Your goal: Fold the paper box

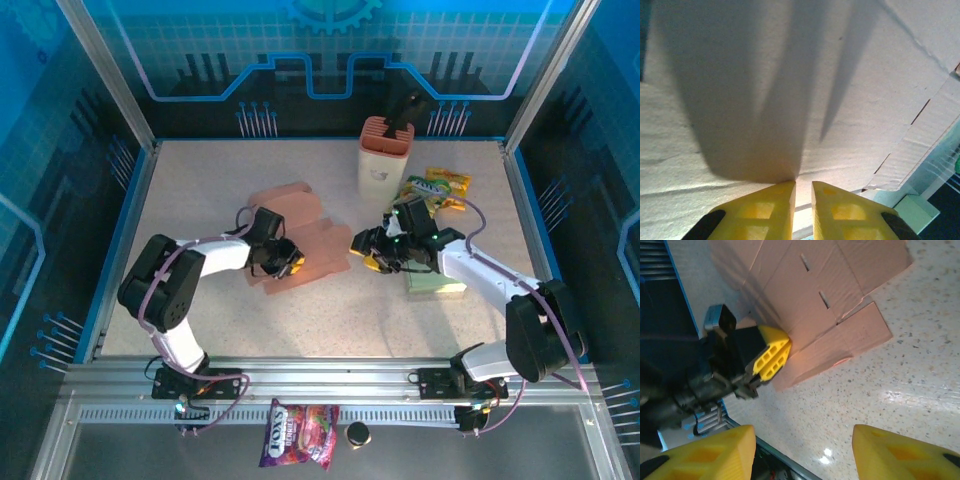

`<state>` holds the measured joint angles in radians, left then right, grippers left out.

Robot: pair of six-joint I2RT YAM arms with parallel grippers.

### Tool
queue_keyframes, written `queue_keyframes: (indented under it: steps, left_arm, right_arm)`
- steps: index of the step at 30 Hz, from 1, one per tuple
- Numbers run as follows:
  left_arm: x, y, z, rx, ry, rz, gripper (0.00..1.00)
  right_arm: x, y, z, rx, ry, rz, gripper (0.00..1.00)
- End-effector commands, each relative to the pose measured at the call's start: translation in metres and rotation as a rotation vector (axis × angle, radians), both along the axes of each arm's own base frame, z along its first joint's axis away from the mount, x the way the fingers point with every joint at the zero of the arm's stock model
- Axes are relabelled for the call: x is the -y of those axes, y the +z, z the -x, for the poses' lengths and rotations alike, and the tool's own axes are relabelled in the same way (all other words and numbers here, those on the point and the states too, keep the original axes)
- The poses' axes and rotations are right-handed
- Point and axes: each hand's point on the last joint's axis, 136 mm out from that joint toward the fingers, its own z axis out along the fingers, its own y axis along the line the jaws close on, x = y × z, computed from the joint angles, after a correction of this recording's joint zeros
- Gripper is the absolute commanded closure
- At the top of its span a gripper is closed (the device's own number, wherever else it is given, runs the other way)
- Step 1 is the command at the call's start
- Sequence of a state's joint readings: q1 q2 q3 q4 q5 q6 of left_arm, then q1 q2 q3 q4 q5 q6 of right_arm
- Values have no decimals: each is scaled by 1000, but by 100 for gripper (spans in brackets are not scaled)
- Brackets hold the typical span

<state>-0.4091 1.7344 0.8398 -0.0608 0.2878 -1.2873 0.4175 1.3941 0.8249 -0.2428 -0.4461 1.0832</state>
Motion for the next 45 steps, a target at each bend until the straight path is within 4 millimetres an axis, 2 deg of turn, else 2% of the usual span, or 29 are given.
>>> queue_keyframes:
  steps: [1, 6, 10, 12, 15, 18, 20, 22, 26, 28, 31, 37, 45]
  left_arm:
    - [7, -1, 9, -43, 106, 18, 83]
    - [21, 2, 17, -39, 112, 46, 83]
    - [26, 7, 20, -32, 106, 52, 83]
    - [27, 16, 19, -14, 102, 62, 82]
    - [25, 42, 14, 40, 75, 51, 76]
    - [9, 70, 2, 94, 52, 28, 72]
    - [-17, 84, -11, 127, 51, -7, 71]
    - [-42, 87, -26, 136, 33, -39, 71]
    - [-82, 84, -54, 152, -36, -131, 74]
    - [-83, 80, -65, 168, -101, -140, 74]
    - [-81, 64, -74, 146, -169, -163, 74]
    - [-86, 35, -79, 114, -210, -220, 74]
    - [-90, 4, -63, 46, -247, -247, 74]
  right_arm:
    - [8, 1, -11, 25, -129, -88, 46]
    - [23, -16, -18, 22, -272, -151, 46]
    - [27, -22, -25, 35, -302, -146, 47]
    - [27, -26, -28, 26, -311, -152, 47]
    - [30, -35, -32, 5, -328, -153, 48]
    - [30, -37, -39, 8, -337, -172, 48]
    - [30, -40, -41, 1, -341, -179, 48]
    - [28, -43, -43, -2, -340, -185, 48]
    - [25, -51, -43, -32, -339, -189, 48]
    - [25, -57, -44, -41, -349, -191, 48]
    - [24, -62, -44, -44, -357, -198, 49]
    - [15, -70, -49, -59, -365, -216, 49]
    - [11, -82, -47, -86, -383, -220, 50]
